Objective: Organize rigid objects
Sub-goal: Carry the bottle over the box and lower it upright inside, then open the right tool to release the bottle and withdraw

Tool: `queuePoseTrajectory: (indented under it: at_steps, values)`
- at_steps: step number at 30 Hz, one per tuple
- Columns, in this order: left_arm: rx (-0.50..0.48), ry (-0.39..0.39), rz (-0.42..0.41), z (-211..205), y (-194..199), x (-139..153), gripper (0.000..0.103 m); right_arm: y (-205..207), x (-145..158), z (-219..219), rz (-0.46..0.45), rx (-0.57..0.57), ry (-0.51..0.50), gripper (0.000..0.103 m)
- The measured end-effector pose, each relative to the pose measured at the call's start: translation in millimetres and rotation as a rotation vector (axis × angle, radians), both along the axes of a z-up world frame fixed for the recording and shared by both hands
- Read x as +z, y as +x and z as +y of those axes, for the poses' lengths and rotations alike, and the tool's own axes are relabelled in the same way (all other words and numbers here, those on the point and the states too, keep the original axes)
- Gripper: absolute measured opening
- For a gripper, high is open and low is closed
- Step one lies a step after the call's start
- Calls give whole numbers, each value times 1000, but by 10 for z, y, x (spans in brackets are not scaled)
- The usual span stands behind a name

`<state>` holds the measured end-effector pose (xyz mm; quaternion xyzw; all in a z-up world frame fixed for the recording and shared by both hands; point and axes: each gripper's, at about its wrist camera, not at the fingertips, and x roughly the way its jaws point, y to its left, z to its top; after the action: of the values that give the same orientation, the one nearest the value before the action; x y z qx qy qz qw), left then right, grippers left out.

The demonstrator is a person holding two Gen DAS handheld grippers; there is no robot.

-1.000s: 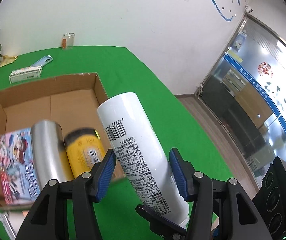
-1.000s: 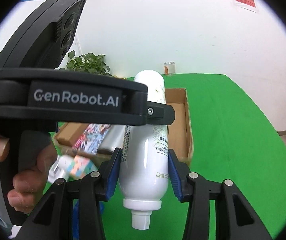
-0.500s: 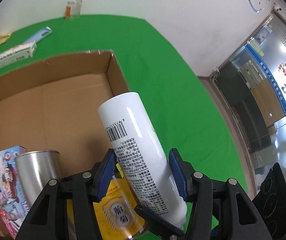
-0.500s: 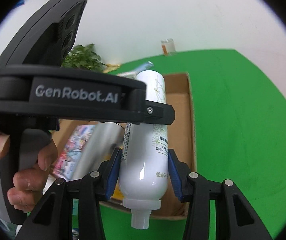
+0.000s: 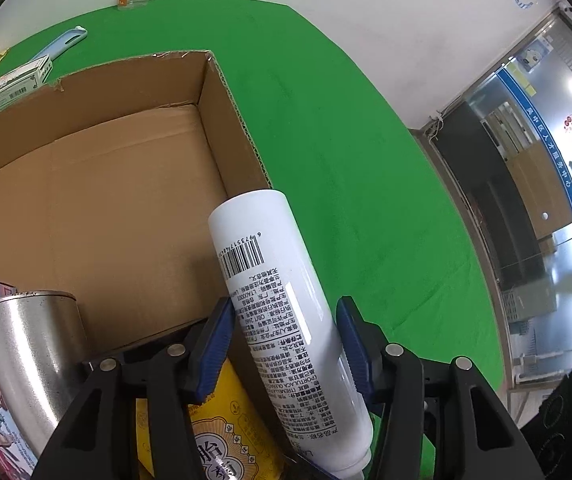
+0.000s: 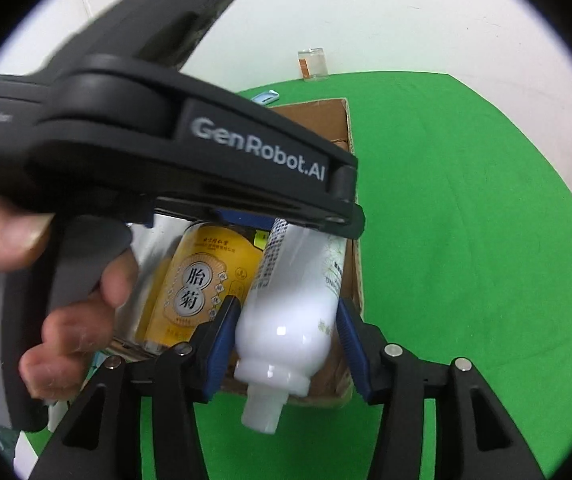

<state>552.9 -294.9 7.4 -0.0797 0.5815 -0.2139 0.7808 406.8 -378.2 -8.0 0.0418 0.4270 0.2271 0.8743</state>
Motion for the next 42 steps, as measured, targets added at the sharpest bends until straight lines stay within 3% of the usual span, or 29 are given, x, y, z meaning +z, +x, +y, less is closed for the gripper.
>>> queuePoseTrajectory:
  at_steps: [6, 10, 14, 16, 18, 21, 23, 24, 25, 26, 27, 28, 31, 33, 37, 42]
  values:
    - [46, 3, 21, -4, -96, -47, 48, -273, 42, -88, -36, 18, 11, 43]
    - [75, 28, 9, 13, -104, -30, 48, -223, 29, -58, -16, 23, 18, 44]
    - [105, 30, 28, 53, -78, -14, 46, 75, -10, 6, 28, 18, -16, 44]
    - [87, 26, 44, 53, -89, -32, 48, 119, -59, 32, 44, 18, -44, 31]
    - [66, 20, 53, 40, -133, -52, 48, 149, -99, 30, 53, 20, -49, 31]
    - [60, 16, 30, 71, -204, 14, 48, 24, -89, 17, 36, 5, -81, 31]
    - [68, -3, -33, 132, -327, 148, 48, -124, -46, -7, 3, -9, -92, 31]
    - [60, -10, -94, 163, -438, 253, 48, -208, -13, -7, -21, -23, -111, 32]
    - [53, -5, -186, 206, -622, 402, 49, -326, 30, 8, -59, -43, -146, 49]
    - [49, 2, -250, 242, -763, 499, 62, -434, 63, 18, -97, -61, -167, 65]
    - [52, 24, -339, 296, -975, 620, 88, -538, 95, 17, -139, -72, -165, 96]
    - [74, 63, -434, 368, -1225, 730, 101, -622, 129, 10, -182, -75, -153, 102]
    - [117, 123, -600, 582, -1871, 879, 103, -859, 126, 72, -203, -72, -158, 102]
    - [130, 148, -619, 737, -2200, 887, 103, -1027, 126, 74, -200, -82, -163, 102]
    - [262, 155, -655, 1175, -2881, 862, 103, -1286, 180, 243, -240, -100, -179, 102]
    - [375, 157, -639, 1674, -3519, 806, 103, -1582, 276, 278, -304, -73, -175, 102]
